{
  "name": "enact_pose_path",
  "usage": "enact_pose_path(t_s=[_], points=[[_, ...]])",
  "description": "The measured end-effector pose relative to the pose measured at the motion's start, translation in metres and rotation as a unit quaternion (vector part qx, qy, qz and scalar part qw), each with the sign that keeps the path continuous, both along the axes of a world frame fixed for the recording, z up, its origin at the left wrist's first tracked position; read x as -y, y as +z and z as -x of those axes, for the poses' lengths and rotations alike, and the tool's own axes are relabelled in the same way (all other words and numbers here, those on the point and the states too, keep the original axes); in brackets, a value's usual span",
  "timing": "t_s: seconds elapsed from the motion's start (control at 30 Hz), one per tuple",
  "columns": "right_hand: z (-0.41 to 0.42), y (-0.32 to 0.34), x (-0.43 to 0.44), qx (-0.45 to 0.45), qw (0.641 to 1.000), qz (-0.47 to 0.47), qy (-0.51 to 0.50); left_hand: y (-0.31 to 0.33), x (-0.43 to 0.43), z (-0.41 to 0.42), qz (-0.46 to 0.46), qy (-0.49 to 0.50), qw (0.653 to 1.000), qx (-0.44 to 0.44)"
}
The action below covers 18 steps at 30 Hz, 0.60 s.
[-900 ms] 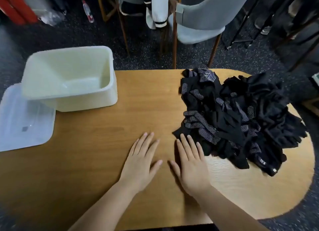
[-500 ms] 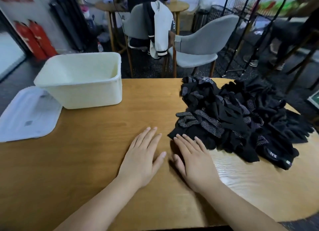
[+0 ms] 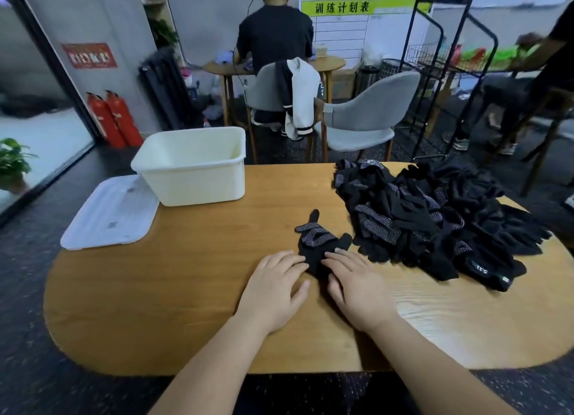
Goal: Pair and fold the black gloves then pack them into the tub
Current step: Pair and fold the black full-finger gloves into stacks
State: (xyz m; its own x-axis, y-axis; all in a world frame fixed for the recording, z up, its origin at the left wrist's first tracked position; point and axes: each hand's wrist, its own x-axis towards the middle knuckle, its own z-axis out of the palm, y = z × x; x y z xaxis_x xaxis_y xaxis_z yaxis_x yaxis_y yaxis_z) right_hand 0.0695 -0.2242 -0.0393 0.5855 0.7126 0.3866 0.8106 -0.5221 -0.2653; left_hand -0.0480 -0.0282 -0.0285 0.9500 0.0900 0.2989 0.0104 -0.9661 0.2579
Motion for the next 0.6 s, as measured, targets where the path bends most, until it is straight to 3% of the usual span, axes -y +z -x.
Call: enact_pose_path(t_s=[0.4,0.6], points=[[-0.004,0.002,-0.003,-0.012,0.995,-0.077,-0.059,-0.002,-0.004,-0.008,0.044,0.025,0.998,0.043],[-0.003,0.005,0.002,-0.006,0.992,-0.09,-0.091,0.054,-0.012,-0.032,0.098,0.039,0.993,0.059]])
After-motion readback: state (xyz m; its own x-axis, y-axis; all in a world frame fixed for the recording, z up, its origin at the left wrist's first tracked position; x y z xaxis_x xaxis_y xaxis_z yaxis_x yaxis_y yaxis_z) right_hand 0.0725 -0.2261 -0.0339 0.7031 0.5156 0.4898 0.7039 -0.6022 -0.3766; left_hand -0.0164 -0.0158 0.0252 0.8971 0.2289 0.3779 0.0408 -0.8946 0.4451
